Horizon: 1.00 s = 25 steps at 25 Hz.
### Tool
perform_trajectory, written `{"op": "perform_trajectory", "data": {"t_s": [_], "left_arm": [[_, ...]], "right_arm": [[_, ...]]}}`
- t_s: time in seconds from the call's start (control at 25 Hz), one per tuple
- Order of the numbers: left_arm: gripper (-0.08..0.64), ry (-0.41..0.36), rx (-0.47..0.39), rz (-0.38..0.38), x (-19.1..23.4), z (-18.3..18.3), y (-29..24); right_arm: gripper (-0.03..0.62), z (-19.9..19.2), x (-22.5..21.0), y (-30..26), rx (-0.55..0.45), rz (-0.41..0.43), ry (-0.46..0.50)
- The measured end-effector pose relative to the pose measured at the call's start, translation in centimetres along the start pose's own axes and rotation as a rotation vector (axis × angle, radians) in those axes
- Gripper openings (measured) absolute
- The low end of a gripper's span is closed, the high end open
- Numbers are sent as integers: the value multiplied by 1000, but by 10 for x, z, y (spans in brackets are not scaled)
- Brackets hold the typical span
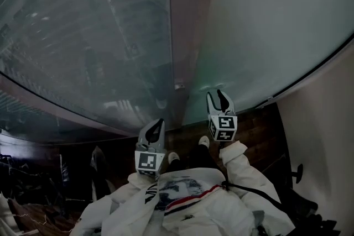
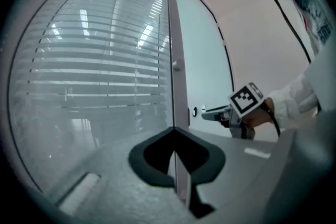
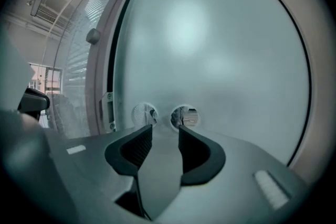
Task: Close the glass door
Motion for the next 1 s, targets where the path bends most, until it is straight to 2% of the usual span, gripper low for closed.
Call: {"op": "perform_trajectory", "data": {"t_s": [0.04, 0.12, 0.16, 0.44, 0.6, 0.76, 0.88, 1.0], "left_arm": [[-5, 12, 8, 1, -2, -5, 3], [-5, 38, 19, 5, -7, -10, 7], [-5, 45, 18, 5, -11, -10, 9], [-5, 13, -22, 30, -67, 7, 34], [-5, -38, -29, 60, -115, 15, 60], [-5, -62, -41, 87, -171, 27, 96], [-5, -65, -42, 114, -212, 27, 124], [-3, -48, -35, 108, -252, 27, 150]], "right_arm": [[148, -3, 0, 11, -1, -3, -17], [33, -6, 0, 34, -23, -1, -76], [8, -7, 0, 46, -33, 2, -94], [8, -14, -3, 132, -57, 65, -66], [8, -7, -7, 198, -123, 154, -146], [8, 1, -15, 272, -162, 201, -83], [8, -9, -22, 319, -176, 232, -47], [8, -21, -19, 360, -160, 294, -27]]}}
Point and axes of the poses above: the fingertips, and each gripper's own axes: y backward along the fingers, x to its left, z out of its top, the point moved 4 cm from there along y, backward along the fingers, and after that the axes turned 2 degrees about z, right-handed, at the moved point
